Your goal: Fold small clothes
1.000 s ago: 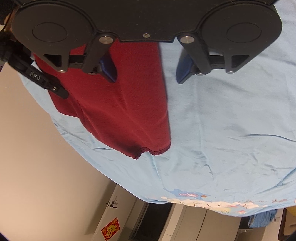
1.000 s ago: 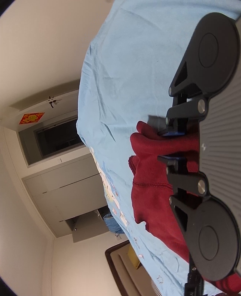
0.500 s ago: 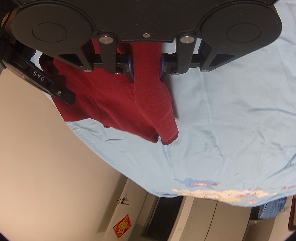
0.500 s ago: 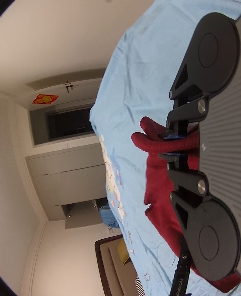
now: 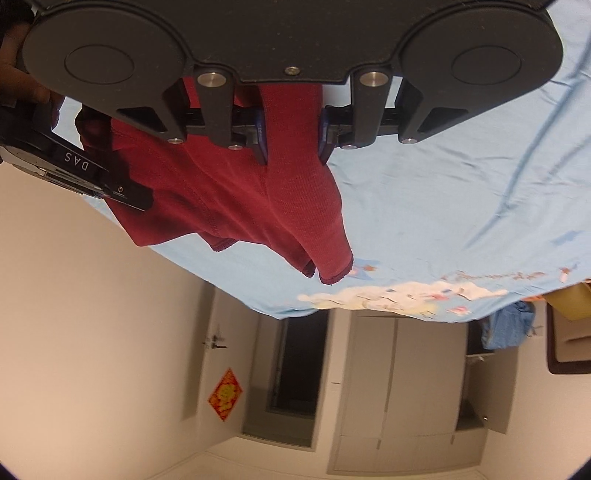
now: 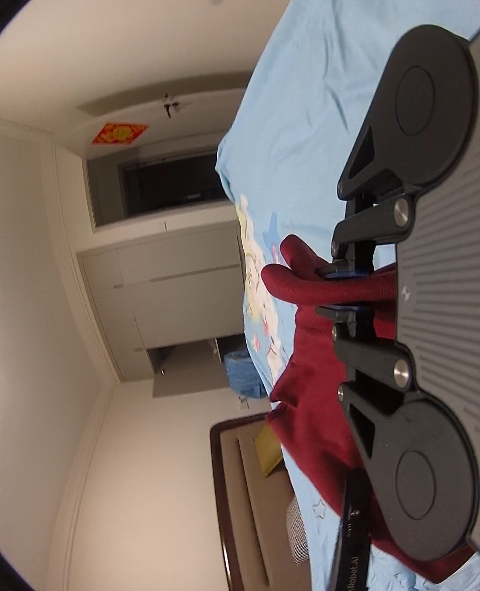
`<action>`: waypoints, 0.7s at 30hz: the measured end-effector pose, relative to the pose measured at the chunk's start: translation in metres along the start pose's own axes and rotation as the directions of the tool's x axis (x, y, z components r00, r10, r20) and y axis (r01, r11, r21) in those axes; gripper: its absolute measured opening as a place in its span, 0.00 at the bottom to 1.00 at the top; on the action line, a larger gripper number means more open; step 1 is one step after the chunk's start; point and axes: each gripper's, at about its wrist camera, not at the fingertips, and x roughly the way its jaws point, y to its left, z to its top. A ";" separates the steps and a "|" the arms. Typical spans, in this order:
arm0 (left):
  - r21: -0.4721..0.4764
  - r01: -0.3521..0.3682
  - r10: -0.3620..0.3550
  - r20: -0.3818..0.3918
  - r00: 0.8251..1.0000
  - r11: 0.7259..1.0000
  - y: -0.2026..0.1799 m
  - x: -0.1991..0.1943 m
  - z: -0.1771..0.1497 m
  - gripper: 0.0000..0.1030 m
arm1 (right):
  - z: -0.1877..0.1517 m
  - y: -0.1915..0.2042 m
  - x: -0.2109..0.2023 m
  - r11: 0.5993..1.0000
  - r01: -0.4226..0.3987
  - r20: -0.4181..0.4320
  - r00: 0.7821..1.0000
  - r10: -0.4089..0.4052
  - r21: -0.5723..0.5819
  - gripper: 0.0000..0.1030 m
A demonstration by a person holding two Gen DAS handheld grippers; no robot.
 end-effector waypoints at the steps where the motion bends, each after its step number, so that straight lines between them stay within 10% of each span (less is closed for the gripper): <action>1: 0.000 -0.020 0.020 0.001 1.000 1.000 0.007 0.000 0.001 0.27 | -0.001 0.006 0.010 1.000 -0.014 -0.011 1.000 0.014 -0.008 0.15; 21: -0.232 -0.119 0.080 -0.173 0.982 0.965 0.083 0.034 -0.047 0.42 | -0.055 0.032 0.084 0.991 0.079 -0.256 0.961 -0.104 -0.105 0.25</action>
